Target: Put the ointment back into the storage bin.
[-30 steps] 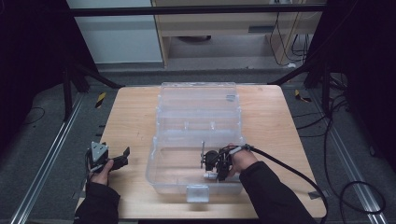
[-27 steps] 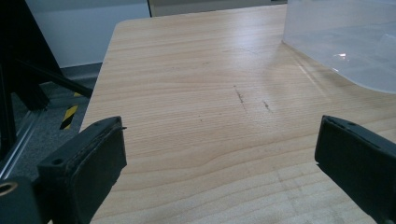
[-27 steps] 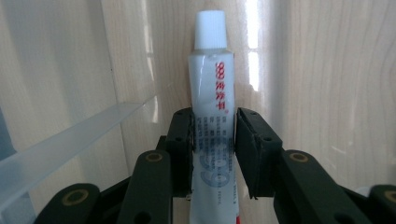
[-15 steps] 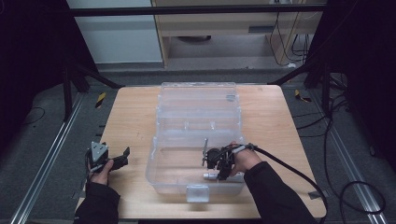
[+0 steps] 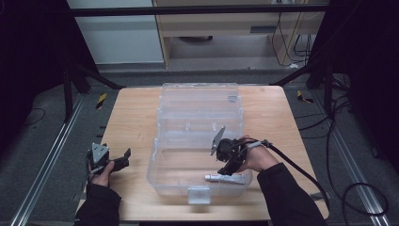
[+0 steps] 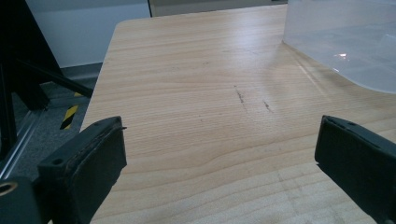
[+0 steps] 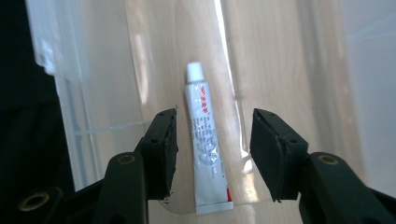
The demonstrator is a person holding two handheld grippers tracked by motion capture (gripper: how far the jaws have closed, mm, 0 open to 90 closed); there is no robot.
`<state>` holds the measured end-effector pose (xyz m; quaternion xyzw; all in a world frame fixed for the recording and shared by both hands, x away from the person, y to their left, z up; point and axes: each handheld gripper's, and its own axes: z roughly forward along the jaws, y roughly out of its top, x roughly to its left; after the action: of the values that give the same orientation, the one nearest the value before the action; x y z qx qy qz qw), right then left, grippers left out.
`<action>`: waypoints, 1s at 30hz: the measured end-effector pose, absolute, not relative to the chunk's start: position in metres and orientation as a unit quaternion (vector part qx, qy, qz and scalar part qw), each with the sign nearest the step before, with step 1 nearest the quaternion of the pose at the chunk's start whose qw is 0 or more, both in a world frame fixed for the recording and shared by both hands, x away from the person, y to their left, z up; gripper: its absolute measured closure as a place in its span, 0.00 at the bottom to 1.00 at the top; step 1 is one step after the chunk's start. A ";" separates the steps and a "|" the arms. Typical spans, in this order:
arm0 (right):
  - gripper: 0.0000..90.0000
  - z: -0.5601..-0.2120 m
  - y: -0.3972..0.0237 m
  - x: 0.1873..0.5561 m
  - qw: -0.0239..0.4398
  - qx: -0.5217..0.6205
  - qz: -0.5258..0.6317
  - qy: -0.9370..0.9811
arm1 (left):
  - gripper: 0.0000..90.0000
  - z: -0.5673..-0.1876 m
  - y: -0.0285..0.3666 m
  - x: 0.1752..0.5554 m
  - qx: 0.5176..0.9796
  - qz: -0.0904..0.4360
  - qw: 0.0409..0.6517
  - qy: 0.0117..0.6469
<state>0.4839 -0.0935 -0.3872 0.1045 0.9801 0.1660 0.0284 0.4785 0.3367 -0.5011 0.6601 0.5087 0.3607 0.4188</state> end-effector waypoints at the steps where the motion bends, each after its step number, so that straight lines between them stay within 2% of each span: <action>1: 0.56 -0.385 -0.095 0.484 0.030 0.107 0.174 0.978 | 0.02 -0.501 0.337 0.478 0.660 0.361 0.419 0.508; 13: 0.47 -0.356 -0.135 0.479 0.086 0.179 0.292 0.936 | 0.02 -0.501 0.337 0.478 0.660 0.361 0.418 0.509; 18: 0.42 -0.350 -0.162 0.475 0.127 0.240 0.347 0.898 | 0.02 -0.501 0.336 0.478 0.661 0.362 0.417 0.508; 24: 0.34 -0.352 -0.198 0.467 0.179 0.300 0.401 0.847 | 0.02 -0.501 0.336 0.478 0.661 0.363 0.417 0.508; 30: 0.26 -0.368 -0.225 0.463 0.199 0.349 0.411 0.818 | 0.02 -0.501 0.336 0.478 0.661 0.363 0.416 0.508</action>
<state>0.4631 -0.2248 -0.3679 0.3493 0.8181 0.4112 0.1991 0.4784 0.3359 -0.5011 0.6608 0.5084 0.3629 0.4162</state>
